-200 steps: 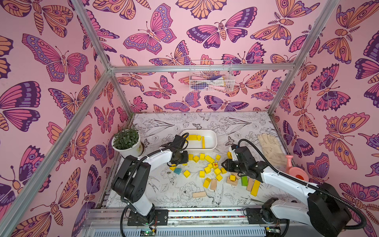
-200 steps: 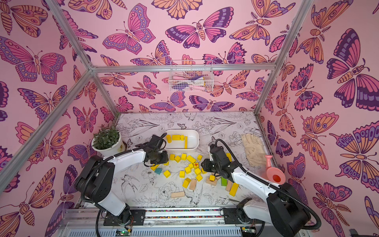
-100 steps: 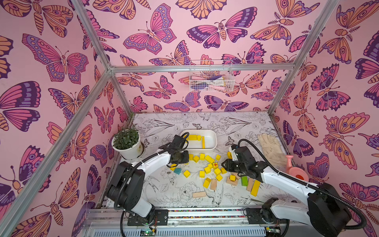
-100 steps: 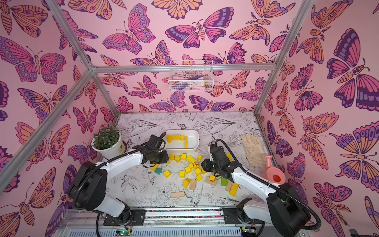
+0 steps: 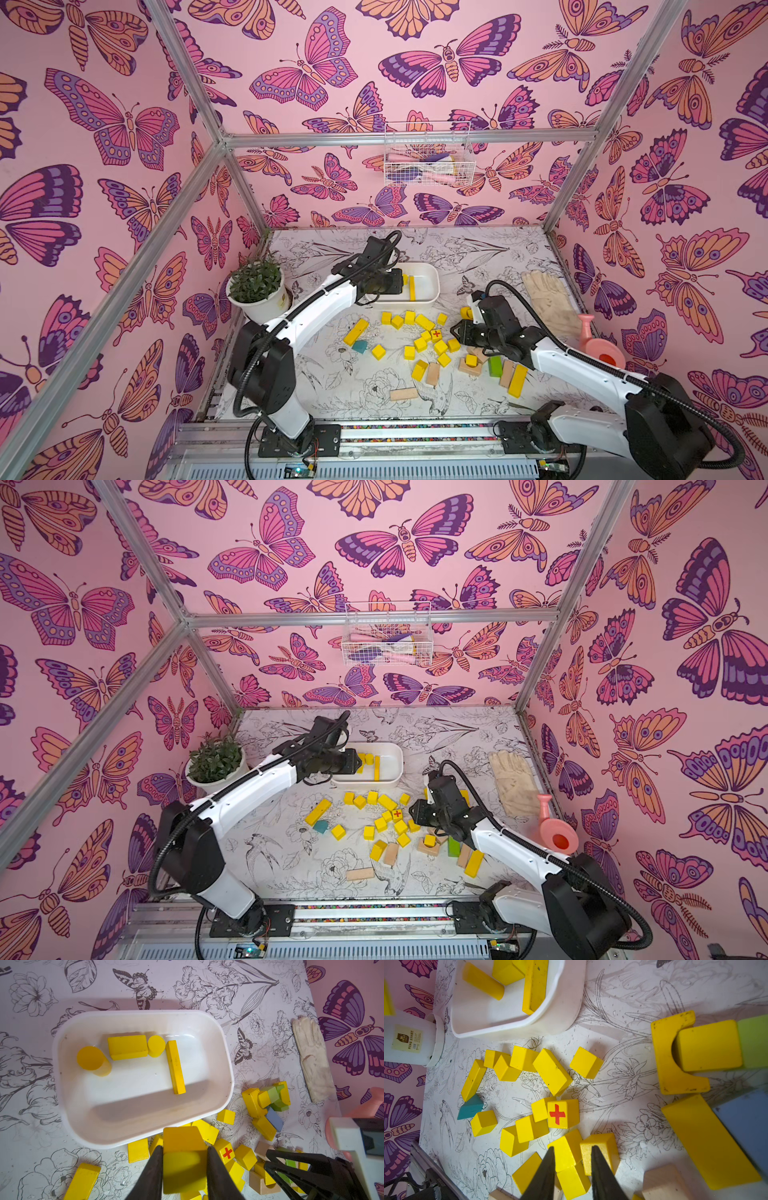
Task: Pick out the yellow building blocks
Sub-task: Pick up the building block from the center of the board, then place the building block in the storage box.
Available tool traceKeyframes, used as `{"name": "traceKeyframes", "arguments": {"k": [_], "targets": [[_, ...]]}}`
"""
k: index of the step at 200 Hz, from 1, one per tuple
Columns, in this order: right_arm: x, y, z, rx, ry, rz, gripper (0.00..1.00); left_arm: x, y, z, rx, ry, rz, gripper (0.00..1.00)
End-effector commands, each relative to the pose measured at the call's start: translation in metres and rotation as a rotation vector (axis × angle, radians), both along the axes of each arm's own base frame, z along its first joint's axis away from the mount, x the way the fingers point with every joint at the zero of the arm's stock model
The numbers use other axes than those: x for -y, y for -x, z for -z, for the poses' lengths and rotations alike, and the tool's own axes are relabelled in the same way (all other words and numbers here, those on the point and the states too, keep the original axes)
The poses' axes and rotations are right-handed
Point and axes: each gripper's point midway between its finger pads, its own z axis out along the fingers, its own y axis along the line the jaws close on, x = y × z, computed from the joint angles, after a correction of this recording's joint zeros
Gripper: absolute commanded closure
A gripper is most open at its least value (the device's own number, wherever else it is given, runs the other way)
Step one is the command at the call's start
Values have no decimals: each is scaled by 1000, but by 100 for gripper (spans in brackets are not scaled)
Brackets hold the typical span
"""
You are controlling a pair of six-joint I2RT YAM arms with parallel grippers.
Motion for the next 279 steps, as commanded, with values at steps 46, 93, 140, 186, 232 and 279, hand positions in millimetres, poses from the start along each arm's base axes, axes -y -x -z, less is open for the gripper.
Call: {"name": "traceKeyframes", "arguments": {"k": [46,93,140,186,232,279], "targets": [[4,-1,-1,3,-53,13,70,58,-39,41,-104,-86,82,72],[6,-2,1,-11,-94,10,70,80,-65,72,-142,-124,92,72],[6,-3,1,-21,-128,1,70,90,-81,95,-160,-165,83,71],[6,-3,1,-23,-153,0,70,88,-92,109,-156,-218,70,71],[7,-3,2,-26,-164,3,70,77,-96,111,-132,-282,50,71],[8,-4,2,-27,-167,7,70,72,-100,110,-112,-309,36,69]]}}
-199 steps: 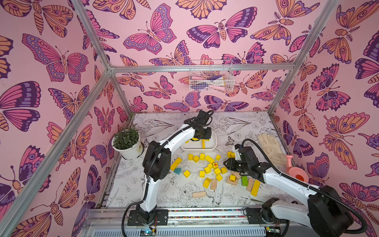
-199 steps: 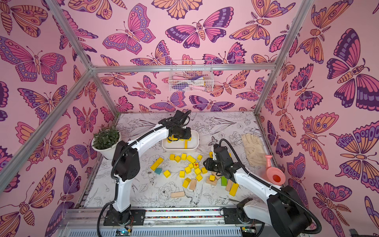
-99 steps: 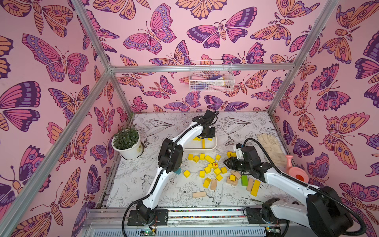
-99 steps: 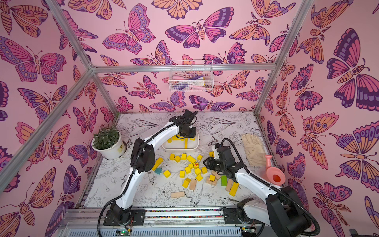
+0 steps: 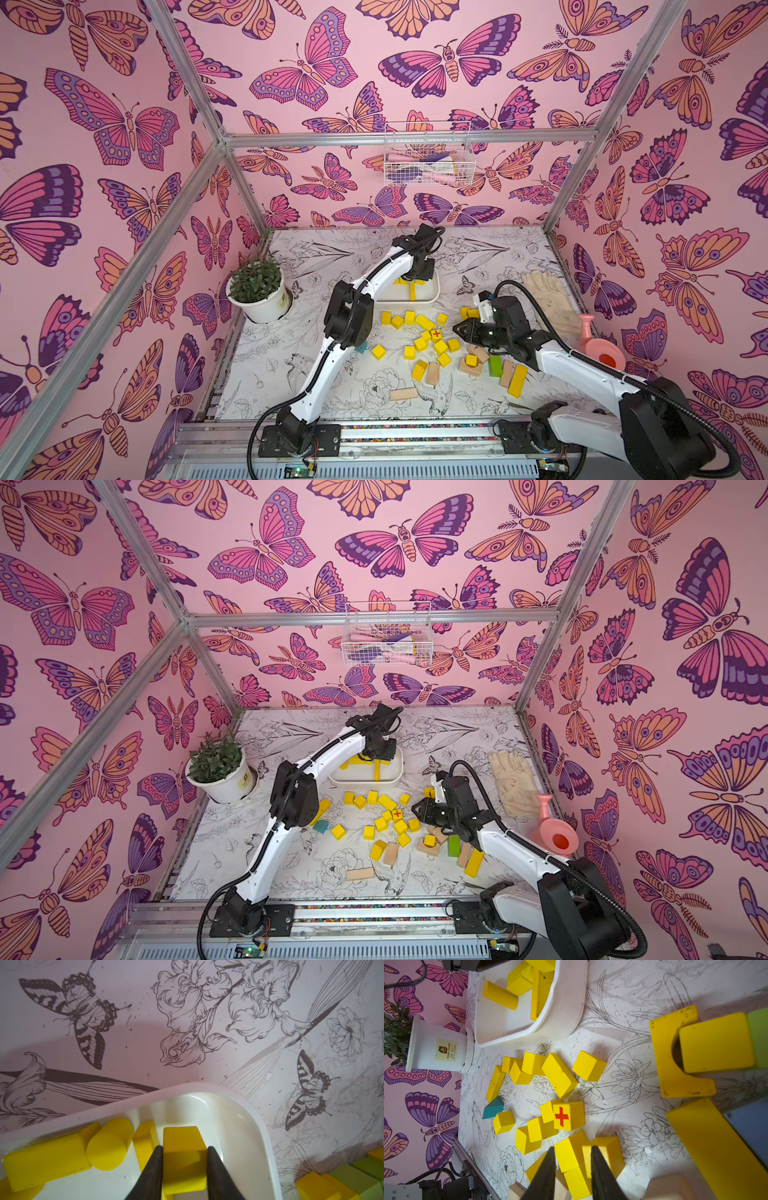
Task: Pick out the yellow building blocks
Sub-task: Place the building block in the storage box.
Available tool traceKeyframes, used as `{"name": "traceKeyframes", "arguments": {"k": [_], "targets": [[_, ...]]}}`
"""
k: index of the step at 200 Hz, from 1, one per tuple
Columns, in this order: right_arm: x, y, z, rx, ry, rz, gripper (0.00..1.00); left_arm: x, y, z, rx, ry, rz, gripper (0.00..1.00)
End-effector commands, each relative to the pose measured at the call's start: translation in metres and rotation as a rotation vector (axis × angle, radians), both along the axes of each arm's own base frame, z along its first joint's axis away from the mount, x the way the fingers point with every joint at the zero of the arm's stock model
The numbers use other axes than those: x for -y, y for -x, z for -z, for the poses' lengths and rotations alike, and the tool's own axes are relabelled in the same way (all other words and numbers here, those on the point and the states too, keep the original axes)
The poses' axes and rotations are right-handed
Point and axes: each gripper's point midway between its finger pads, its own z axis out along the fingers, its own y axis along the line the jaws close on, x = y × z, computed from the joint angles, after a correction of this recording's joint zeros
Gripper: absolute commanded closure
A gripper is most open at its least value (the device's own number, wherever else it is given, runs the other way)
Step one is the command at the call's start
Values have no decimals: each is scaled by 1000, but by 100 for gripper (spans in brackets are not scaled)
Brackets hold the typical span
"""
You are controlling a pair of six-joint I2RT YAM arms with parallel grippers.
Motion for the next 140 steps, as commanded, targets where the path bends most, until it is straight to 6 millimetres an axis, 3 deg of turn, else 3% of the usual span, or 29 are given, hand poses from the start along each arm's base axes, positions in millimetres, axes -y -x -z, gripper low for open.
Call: {"name": "traceKeyframes", "arguments": {"k": [1,95,140], "targets": [[0,1,2,-8,-13,1,70,-8,-2,3,12,-56,-3,69],[1,1,2,-9,-16,5,70,-14,-4,4,24,-94,-2,60],[3,1,3,-11,-13,10,70,-13,-4,-9,43,-79,-7,59]]}}
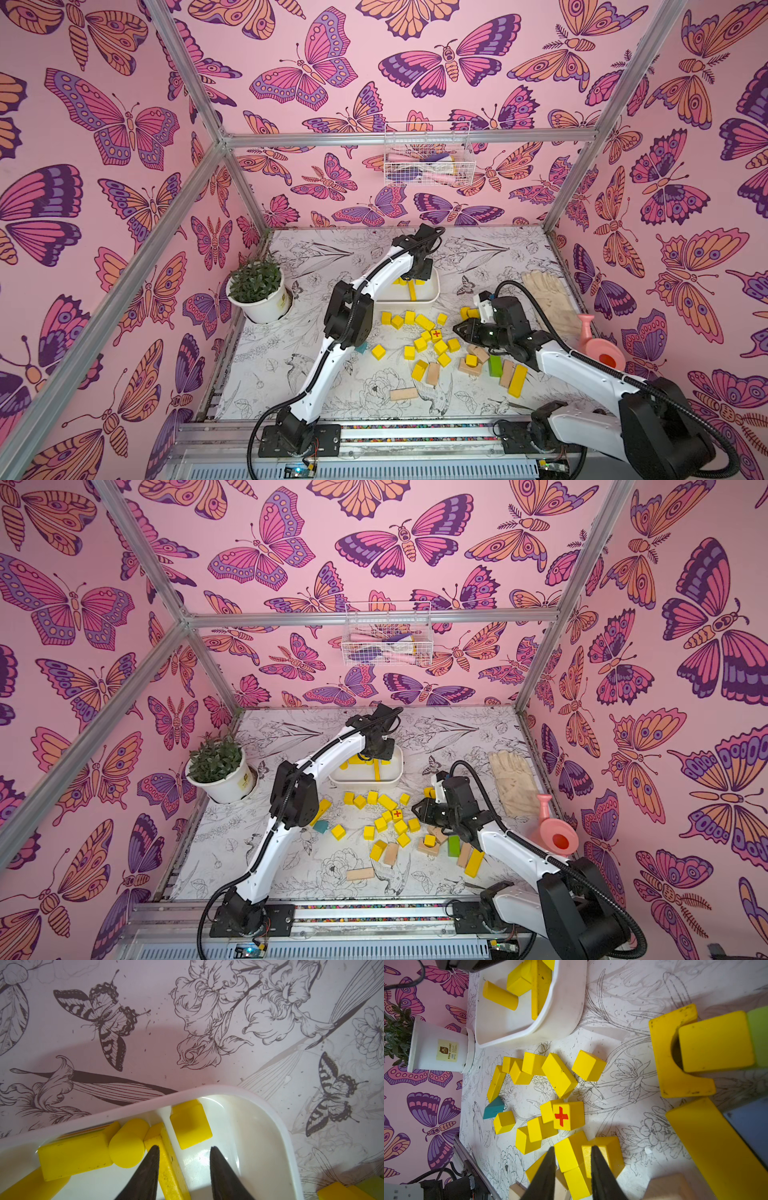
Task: Pick out the yellow building blocks
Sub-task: Place the building block in the storage box.
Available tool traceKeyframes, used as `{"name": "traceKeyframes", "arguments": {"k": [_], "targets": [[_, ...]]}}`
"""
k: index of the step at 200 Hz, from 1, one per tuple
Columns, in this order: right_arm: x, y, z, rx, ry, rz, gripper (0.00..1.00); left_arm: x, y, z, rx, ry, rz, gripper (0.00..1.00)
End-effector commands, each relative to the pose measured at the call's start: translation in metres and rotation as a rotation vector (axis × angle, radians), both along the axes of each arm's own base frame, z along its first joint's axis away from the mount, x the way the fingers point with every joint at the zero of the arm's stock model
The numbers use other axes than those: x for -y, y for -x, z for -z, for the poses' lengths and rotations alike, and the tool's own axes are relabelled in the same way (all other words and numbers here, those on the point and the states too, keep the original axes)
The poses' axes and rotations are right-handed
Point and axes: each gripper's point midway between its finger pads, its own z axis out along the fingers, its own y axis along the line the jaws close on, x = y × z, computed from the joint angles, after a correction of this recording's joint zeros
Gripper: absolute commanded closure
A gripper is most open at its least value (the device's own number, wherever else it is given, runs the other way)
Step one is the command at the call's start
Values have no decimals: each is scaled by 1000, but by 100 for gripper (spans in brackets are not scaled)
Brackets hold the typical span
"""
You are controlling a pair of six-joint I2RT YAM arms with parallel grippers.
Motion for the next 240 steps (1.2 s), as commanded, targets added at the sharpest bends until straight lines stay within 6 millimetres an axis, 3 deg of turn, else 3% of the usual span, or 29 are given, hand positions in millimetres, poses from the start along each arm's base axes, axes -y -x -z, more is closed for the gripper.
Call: {"name": "traceKeyframes", "arguments": {"k": [1,48,75,104,170,174,205,240], "targets": [[3,1,2,-12,-7,9,70,-3,0,-9,13,-16,-3,59],[4,1,2,-12,-4,16,70,-9,18,-55,65,-9,5,60],[6,2,0,-3,-2,27,70,-24,46,-74,97,-13,6,60],[8,2,-1,4,0,36,70,-54,86,-86,141,37,-13,58],[20,4,-3,0,33,92,71,-139,181,-72,273,110,-47,53],[21,5,-4,1,34,95,71,-143,186,-80,304,138,-50,52],[42,22,-6,-41,103,165,71,-153,205,-70,360,219,-50,49],[71,57,-1,-160,219,221,71,-151,203,-64,363,257,-42,48]]}}
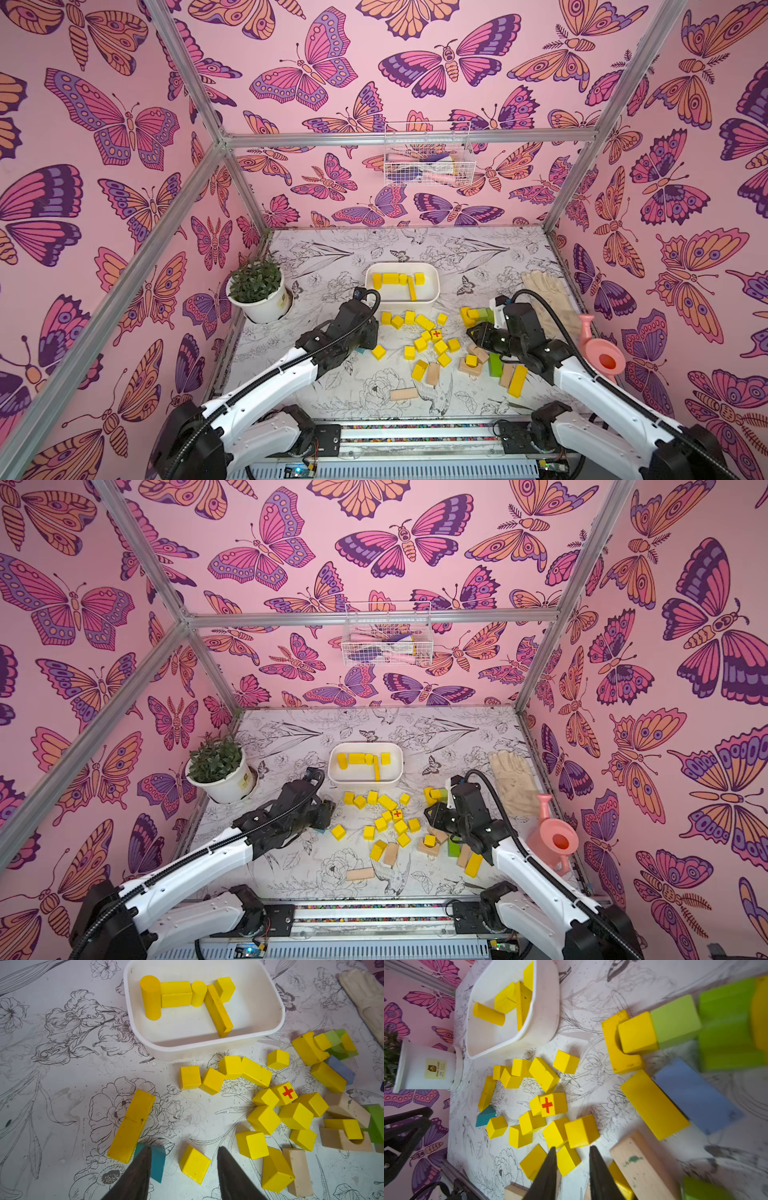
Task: Pick out the yellow building blocks
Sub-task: Place the building block in the storage box, then pick up the building block from the center of the board.
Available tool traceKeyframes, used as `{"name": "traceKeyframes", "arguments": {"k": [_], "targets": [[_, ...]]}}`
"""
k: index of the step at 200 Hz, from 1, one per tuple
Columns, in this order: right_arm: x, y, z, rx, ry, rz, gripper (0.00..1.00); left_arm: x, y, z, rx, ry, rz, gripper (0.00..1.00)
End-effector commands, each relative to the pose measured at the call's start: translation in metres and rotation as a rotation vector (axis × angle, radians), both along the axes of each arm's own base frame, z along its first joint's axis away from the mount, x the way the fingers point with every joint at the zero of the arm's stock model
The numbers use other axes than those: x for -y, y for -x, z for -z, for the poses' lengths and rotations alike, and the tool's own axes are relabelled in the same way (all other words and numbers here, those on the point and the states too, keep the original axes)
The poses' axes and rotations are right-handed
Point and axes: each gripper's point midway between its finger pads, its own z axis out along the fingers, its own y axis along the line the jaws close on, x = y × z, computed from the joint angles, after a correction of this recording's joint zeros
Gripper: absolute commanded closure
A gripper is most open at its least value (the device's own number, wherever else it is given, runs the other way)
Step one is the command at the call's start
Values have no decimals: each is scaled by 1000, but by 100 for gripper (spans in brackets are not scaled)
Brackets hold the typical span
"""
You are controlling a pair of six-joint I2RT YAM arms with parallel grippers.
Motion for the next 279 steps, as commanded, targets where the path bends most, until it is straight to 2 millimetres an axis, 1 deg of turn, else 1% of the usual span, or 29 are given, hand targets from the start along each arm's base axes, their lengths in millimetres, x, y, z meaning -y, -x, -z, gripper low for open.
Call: {"name": "traceKeyframes", "arguments": {"k": [1,29,44,64,78,92,111,136,179,219,251,279], "targets": [[30,31,13,-149,118,76,71,7,-12,-6,42,69,-2,48],[49,54,14,-212,175,120,71,11,-16,2,-4,76,14,50],[64,64,17,-232,214,189,71,11,-16,4,-12,81,13,50],[83,73,19,-247,251,292,70,8,-17,3,-10,99,4,49],[93,77,18,-254,269,347,71,5,-18,4,-16,112,-7,49],[103,79,16,-248,297,400,71,2,-20,5,-25,130,-19,49],[111,80,17,-243,332,425,71,-2,-21,8,-37,146,-33,49],[117,81,22,-268,366,438,71,-5,-21,8,-38,160,-41,49],[115,81,38,-345,376,426,69,-6,-22,8,-41,169,-44,49],[118,84,52,-426,383,440,67,-9,-20,7,-37,176,-51,49],[117,84,59,-464,379,437,64,-9,-21,8,-40,179,-54,49],[116,84,60,-469,377,431,62,-10,-21,8,-42,180,-56,49]]}}
